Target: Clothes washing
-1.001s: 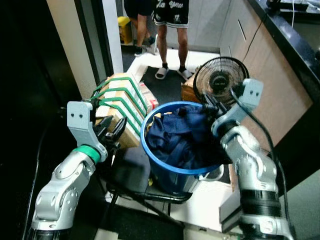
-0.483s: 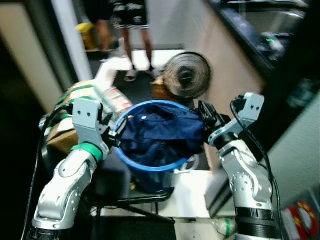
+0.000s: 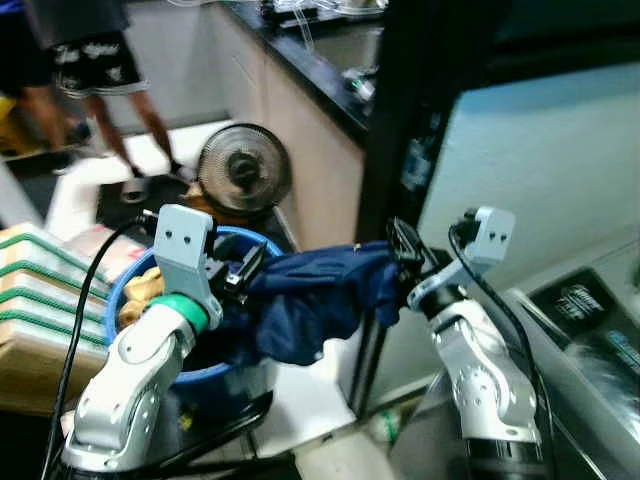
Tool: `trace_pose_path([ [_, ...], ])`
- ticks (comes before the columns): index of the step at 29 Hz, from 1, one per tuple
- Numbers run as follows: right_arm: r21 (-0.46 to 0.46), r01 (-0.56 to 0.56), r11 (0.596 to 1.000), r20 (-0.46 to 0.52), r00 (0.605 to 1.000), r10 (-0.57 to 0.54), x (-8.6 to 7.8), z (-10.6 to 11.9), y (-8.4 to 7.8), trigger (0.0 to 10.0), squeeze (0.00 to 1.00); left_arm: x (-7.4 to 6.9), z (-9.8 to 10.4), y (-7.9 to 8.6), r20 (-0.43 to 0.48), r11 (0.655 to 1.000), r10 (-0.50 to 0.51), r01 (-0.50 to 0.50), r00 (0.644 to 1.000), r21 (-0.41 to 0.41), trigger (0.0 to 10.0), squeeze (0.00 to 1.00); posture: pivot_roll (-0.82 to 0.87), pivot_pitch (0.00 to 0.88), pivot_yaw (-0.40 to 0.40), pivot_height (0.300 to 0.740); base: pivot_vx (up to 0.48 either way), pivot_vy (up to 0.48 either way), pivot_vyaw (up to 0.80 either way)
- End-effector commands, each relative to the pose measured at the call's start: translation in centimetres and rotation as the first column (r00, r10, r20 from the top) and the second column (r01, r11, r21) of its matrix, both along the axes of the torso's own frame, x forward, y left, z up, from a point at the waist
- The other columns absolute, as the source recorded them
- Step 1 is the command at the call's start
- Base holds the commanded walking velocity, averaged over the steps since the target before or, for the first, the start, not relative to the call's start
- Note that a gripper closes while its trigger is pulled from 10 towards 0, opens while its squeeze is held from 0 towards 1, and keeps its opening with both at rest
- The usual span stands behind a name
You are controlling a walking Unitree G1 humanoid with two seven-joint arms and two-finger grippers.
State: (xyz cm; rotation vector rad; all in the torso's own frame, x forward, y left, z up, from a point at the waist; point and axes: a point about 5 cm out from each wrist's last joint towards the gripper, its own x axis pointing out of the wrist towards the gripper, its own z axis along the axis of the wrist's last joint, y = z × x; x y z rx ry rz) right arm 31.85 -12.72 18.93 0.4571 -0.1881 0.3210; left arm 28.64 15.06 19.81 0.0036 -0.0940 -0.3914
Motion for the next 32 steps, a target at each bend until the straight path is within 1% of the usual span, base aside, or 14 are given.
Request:
trace_pose_path([
  [1, 0.005, 0.031, 0.999, -0.004, 1.000, -0.031, 0.1, -0.2, -0.5, 10.0, 0.00, -0.1, -0.3, 0.1, -0.015, 1.000, -0.002, 0.002, 1.000, 0.015, 10.0, 0.00, 0.16, 0.000, 0.072, 0.740, 0.000, 0.000, -0.80],
  [7, 0.029, 0.052, 0.998, 0.019, 0.998, -0.053, 0.5, 0.7, -1.0, 10.0, 0.00, -0.1, -0.2, 0.0, -0.012, 1.000, -0.010, 0.010, 1.000, 0.014, 10.0, 0.00, 0.16, 0.000, 0.078, 0.740, 0.000, 0.000, -0.80],
  [11, 0.102, 0.071, 0.992, 0.099, 0.992, -0.081, 1.2, 3.9, -1.9, 10.0, 0.00, 0.0, 0.0, -0.1, -0.005, 1.000, -0.015, 0.015, 1.000, 0.006, 10.0, 0.00, 0.16, 0.000, 0.075, 0.740, 0.000, 0.000, -0.80],
  [17, 0.137, 0.064, 0.988, 0.143, 0.986, -0.084, 1.6, 5.8, -2.2, 10.0, 0.00, -0.1, 0.1, -0.1, -0.001, 1.000, -0.018, 0.018, 1.000, -0.001, 10.0, 0.00, 0.16, 0.000, 0.072, 0.740, 0.000, 0.000, -0.80],
  [19, 0.124, 0.030, 0.992, 0.247, 0.967, -0.060, 2.5, 9.7, -1.8, 10.0, 0.00, 0.0, 0.2, 0.0, -0.002, 1.000, -0.014, 0.014, 1.000, -0.005, 10.0, 0.00, 0.16, 0.000, 0.073, 0.740, 0.000, 0.000, -0.80],
  [20, 0.120, 0.030, 0.992, 0.312, 0.948, -0.066, 3.0, 12.0, -1.8, 10.0, 0.00, 0.1, 0.2, 0.1, -0.003, 1.000, -0.010, 0.010, 1.000, -0.005, 10.0, 0.00, 0.16, 0.000, 0.075, 0.740, 0.000, 0.000, -0.80],
  [21, 0.117, 0.032, 0.993, 0.351, 0.934, -0.072, 3.2, 13.5, -1.9, 10.0, 0.00, 0.2, 0.2, 0.1, -0.003, 1.000, -0.008, 0.008, 1.000, -0.004, 10.0, 0.00, 0.16, 0.000, 0.075, 0.740, 0.000, 0.000, -0.80],
  [22, 0.117, 0.032, 0.993, 0.351, 0.934, -0.072, 3.2, 13.5, -1.9, 10.0, 0.00, 0.2, 0.2, 0.1, -0.003, 1.000, -0.008, 0.008, 1.000, -0.004, 10.0, 0.00, 0.16, 0.000, 0.075, 0.740, 0.000, 0.000, -0.80],
  [23, 0.125, 0.051, 0.991, 0.399, 0.912, -0.097, 3.5, 15.5, -2.3, 10.0, 0.00, 0.2, 0.2, 0.1, -0.002, 1.000, -0.008, 0.008, 1.000, -0.005, 10.0, 0.00, 0.16, 0.000, 0.074, 0.740, 0.000, 0.000, -0.80],
  [25, 0.154, 0.071, 0.986, 0.461, 0.877, -0.135, 3.7, 18.4, -3.2, 10.0, 0.00, 0.3, 0.3, 0.1, 0.000, 1.000, -0.008, 0.008, 1.000, -0.007, 10.0, 0.00, 0.16, 0.000, 0.070, 0.740, 0.000, 0.000, -0.80],
  [26, 0.154, 0.071, 0.986, 0.461, 0.877, -0.135, 3.7, 18.4, -3.2, 10.0, 0.00, 0.3, 0.3, 0.1, 0.000, 1.000, -0.008, 0.008, 1.000, -0.007, 10.0, 0.00, 0.16, 0.000, 0.070, 0.740, 0.000, 0.000, -0.80],
  [28, 0.176, 0.073, 0.982, 0.509, 0.847, -0.154, 3.7, 20.8, -4.0, 10.0, 0.00, 0.2, 0.3, 0.1, 0.003, 1.000, -0.006, 0.006, 1.000, -0.011, 10.0, 0.00, 0.16, 0.000, 0.063, 0.740, 0.000, 0.000, -0.80],
  [29, 0.176, 0.073, 0.982, 0.509, 0.847, -0.154, 3.7, 20.8, -4.0, 10.0, 0.00, 0.2, 0.3, 0.1, 0.003, 1.000, -0.006, 0.006, 1.000, -0.011, 10.0, 0.00, 0.16, 0.000, 0.063, 0.740, 0.000, 0.000, -0.80],
  [32, 0.177, 0.075, 0.981, 0.551, 0.819, -0.161, 3.6, 23.0, -4.7, 10.0, 0.00, 0.0, 0.3, 0.1, 0.006, 1.000, 0.000, 0.000, 1.000, -0.017, 10.0, 0.00, 0.16, 0.000, 0.056, 0.740, 0.000, 0.000, -0.80],
])
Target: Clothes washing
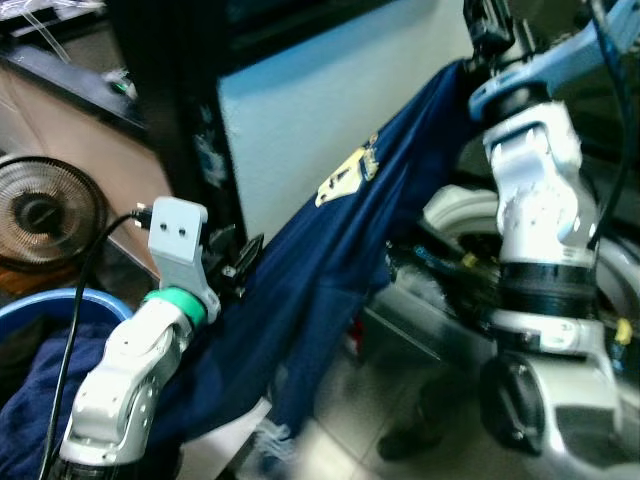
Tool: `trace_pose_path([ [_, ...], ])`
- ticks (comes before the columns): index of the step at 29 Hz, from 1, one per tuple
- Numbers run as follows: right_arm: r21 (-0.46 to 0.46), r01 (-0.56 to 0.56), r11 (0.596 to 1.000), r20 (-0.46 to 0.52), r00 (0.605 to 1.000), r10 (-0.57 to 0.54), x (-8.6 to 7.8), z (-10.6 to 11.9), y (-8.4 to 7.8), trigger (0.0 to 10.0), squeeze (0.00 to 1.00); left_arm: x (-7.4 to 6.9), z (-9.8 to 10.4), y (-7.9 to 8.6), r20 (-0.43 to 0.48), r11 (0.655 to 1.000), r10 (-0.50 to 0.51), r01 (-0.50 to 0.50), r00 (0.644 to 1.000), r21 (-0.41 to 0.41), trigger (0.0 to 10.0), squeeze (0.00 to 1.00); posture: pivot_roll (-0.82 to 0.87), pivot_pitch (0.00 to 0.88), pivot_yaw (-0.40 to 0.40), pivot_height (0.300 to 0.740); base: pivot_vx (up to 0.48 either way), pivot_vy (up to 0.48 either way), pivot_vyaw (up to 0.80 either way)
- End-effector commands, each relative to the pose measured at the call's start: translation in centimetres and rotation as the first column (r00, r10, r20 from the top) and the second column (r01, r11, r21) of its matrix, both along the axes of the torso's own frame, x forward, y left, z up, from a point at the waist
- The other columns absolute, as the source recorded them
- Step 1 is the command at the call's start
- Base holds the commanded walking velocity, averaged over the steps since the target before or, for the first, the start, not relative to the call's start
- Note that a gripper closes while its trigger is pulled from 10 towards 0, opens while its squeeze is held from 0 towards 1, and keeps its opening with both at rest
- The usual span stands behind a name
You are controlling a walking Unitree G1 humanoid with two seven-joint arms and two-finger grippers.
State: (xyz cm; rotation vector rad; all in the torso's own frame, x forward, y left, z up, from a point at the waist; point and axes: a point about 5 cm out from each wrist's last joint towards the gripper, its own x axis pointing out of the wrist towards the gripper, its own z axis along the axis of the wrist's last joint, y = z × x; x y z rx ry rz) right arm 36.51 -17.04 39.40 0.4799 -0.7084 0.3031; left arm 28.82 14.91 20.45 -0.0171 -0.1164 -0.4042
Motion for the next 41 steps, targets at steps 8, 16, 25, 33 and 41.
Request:
trace_pose_path([
  [8, 0.010, -0.005, 1.000, 0.146, 0.989, 0.003, -0.6, 4.5, 0.0, 10.0, 0.00, -0.2, -0.3, 0.4, -0.013, 1.000, 0.024, -0.024, 1.000, 0.001, 10.0, 0.00, 0.17, 0.000, 0.044, 0.740, 0.000, 0.000, -0.80],
  [16, -0.005, -0.026, 1.000, 0.126, 0.992, 0.026, 0.2, 4.0, 0.8, 10.0, 0.00, -0.1, -0.3, 0.5, -0.012, 1.000, 0.030, -0.030, 0.999, -0.001, 10.0, 0.00, 0.17, 0.000, 0.042, 0.740, 0.000, 0.000, -0.80],
  [25, -0.156, -0.113, 0.981, -0.003, 0.994, 0.114, 1.7, 1.7, 4.1, 10.0, 0.00, 0.1, -0.2, 1.0, -0.009, 0.996, 0.087, -0.087, 0.996, 0.000, 10.0, 0.00, 0.17, 0.000, 0.036, 0.740, 0.000, 0.000, -0.80],
  [33, -0.297, -0.280, 0.913, -0.170, 0.956, 0.238, 1.6, -3.7, 7.9, 10.0, 0.00, 0.2, 0.4, 3.6, 0.021, 0.959, 0.282, -0.282, 0.959, -0.013, 10.0, 0.00, 0.19, 0.000, 0.003, 0.740, 0.000, 0.000, -0.60],
  [41, -0.267, -0.375, 0.888, -0.257, 0.915, 0.309, 0.9, -7.7, 10.7, 10.0, 0.00, -0.7, 1.1, 4.9, 0.058, 0.939, 0.344, -0.343, 0.937, -0.026, 10.0, 0.00, 0.20, 0.005, -0.014, 0.740, 0.000, 0.000, 0.00],
])
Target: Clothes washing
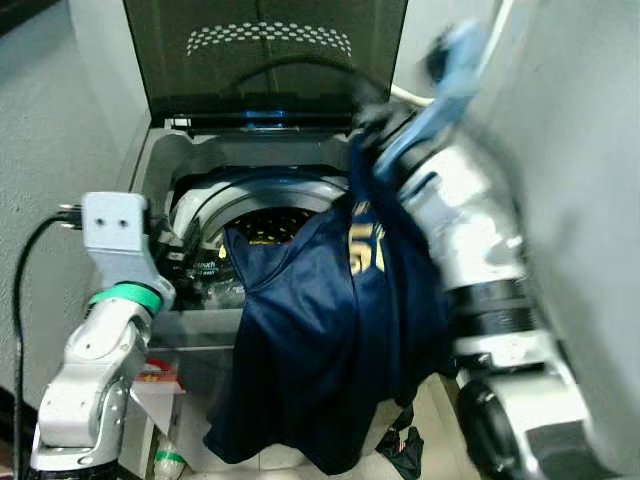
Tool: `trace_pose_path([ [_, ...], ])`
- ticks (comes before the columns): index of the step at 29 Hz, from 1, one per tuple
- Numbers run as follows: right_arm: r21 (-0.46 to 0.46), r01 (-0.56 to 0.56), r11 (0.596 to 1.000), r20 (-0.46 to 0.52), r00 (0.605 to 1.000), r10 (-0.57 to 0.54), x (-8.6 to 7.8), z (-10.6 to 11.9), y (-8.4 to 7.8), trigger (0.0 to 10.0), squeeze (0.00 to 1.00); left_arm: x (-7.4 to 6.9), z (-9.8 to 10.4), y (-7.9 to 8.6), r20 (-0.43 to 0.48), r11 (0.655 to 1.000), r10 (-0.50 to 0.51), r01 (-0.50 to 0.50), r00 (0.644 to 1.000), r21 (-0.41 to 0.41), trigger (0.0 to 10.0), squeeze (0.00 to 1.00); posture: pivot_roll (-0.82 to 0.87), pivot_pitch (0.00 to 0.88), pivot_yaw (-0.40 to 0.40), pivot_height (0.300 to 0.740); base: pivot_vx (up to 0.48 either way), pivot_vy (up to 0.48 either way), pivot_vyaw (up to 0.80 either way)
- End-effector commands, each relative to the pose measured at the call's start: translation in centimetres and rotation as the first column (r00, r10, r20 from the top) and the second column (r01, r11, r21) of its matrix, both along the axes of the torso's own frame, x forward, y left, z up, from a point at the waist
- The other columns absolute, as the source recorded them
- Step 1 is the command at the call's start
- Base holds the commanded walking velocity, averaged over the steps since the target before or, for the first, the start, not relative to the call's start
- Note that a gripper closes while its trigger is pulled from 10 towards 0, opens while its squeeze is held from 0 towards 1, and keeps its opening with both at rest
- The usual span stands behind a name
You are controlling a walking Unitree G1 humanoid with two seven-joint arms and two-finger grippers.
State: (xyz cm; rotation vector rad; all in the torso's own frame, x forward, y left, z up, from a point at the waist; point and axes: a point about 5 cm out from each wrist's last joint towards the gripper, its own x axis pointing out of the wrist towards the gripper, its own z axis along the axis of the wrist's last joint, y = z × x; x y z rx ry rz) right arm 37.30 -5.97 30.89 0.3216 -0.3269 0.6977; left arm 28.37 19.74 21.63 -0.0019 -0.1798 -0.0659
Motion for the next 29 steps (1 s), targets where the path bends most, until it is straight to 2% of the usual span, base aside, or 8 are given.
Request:
trace_pose_path([
  [1, 0.019, 0.020, 1.000, 0.020, 1.000, -0.021, 0.1, 0.7, -0.4, 10.0, 0.00, -0.3, -0.1, -0.1, 0.006, 1.000, 0.011, -0.011, 1.000, -0.002, 10.0, 0.00, 0.20, 0.005, -0.014, 0.740, 0.000, 0.000, 0.00],
  [9, 0.027, -0.006, 1.000, 0.008, 1.000, 0.006, -0.3, 0.7, 0.1, 10.0, 0.00, -0.6, 0.2, -0.4, 0.033, 1.000, 0.003, -0.003, 0.999, -0.015, 10.0, 0.00, 0.20, 0.016, -0.024, 0.740, 0.000, 0.000, 0.00],
  [18, 0.011, -0.007, 1.000, -0.015, 1.000, 0.007, -0.7, 0.4, 0.4, 10.0, 0.00, -0.9, 0.2, -0.6, 0.034, 0.999, -0.004, 0.006, 0.999, -0.041, 10.0, 0.00, 0.20, 0.016, -0.024, 0.740, 0.000, 0.000, -0.73],
  [21, 0.012, 0.001, 1.000, -0.012, 1.000, 0.000, -0.7, 0.4, 0.4, 10.0, 0.00, -0.9, 0.3, -0.6, 0.041, 0.999, -0.007, 0.009, 0.999, -0.044, 10.0, 0.00, 0.19, 0.023, -0.031, 0.740, 0.000, 0.251, -0.47],
  [29, 0.012, -0.019, 1.000, -0.008, 1.000, 0.019, -0.7, 0.6, 0.5, 10.0, 0.00, -1.6, 0.7, -0.8, 0.071, 0.997, -0.015, 0.020, 0.997, -0.072, 10.0, 0.00, 0.20, 0.027, -0.035, 0.740, 0.000, 0.074, 0.00],
])
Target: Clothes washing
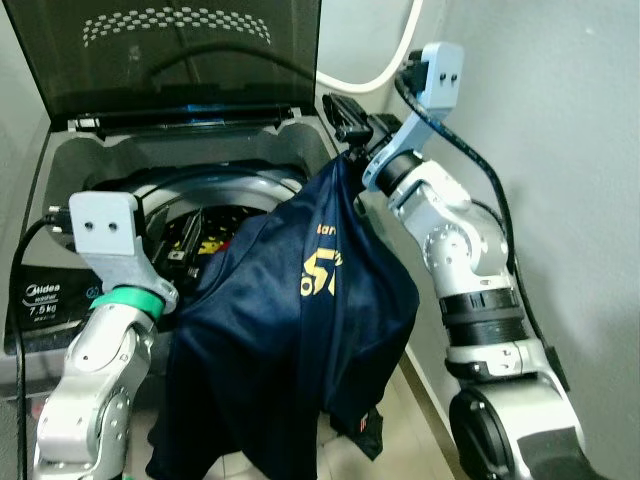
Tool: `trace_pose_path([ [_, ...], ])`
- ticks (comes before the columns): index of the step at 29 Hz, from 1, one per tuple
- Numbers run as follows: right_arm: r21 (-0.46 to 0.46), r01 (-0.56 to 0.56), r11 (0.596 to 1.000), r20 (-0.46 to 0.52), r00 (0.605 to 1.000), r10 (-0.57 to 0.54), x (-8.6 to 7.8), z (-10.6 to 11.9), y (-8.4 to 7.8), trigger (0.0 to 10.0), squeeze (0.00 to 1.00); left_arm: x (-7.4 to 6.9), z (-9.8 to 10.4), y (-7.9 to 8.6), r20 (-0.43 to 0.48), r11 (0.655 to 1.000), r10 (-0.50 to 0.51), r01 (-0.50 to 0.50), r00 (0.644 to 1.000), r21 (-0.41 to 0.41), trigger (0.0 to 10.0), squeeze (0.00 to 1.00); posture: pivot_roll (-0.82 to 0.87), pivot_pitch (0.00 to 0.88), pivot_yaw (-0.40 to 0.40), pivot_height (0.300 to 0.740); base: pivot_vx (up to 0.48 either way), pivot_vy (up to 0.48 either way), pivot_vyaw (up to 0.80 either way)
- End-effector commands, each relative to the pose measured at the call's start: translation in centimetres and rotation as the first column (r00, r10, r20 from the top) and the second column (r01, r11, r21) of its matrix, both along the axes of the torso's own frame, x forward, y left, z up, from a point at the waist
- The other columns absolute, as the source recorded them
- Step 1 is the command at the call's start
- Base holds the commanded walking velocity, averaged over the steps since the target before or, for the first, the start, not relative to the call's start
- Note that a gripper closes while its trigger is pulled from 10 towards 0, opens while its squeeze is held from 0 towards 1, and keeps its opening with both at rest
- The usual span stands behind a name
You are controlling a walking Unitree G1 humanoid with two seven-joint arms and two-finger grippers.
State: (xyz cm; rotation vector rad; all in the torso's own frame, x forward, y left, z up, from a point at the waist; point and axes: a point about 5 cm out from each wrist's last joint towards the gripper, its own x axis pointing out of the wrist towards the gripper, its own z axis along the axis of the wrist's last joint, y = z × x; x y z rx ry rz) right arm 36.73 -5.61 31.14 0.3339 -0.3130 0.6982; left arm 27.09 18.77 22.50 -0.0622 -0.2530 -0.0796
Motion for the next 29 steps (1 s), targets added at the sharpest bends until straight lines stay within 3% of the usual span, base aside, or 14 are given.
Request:
trace_pose_path([
  [1, 0.005, -0.018, 1.000, 0.008, 1.000, 0.018, -0.14, 0.32, 0.18, 10.0, 0.00, -0.33, -0.09, 0.11, 0.002, 1.000, 0.000, 0.000, 1.000, -0.014, 10.0, 0.00, 0.20, 0.027, -0.035, 0.740, 0.000, 0.356, 0.00],
  [16, 0.010, -0.032, 0.999, 0.006, 0.999, 0.032, -0.22, 0.41, 0.56, 10.0, 0.00, -0.68, 0.12, 0.21, 0.017, 1.000, -0.003, 0.004, 1.000, -0.017, 10.0, 0.00, 0.21, 0.034, -0.051, 0.740, 0.000, 0.472, 0.00],
  [29, 0.008, -0.040, 0.999, 0.017, 0.999, 0.039, 0.05, 0.85, 0.48, 10.0, 0.00, -0.77, 0.03, 0.10, 0.019, 1.000, -0.004, 0.005, 1.000, -0.002, 10.0, 0.00, 0.21, 0.034, -0.050, 0.740, 0.000, 0.000, 0.00],
])
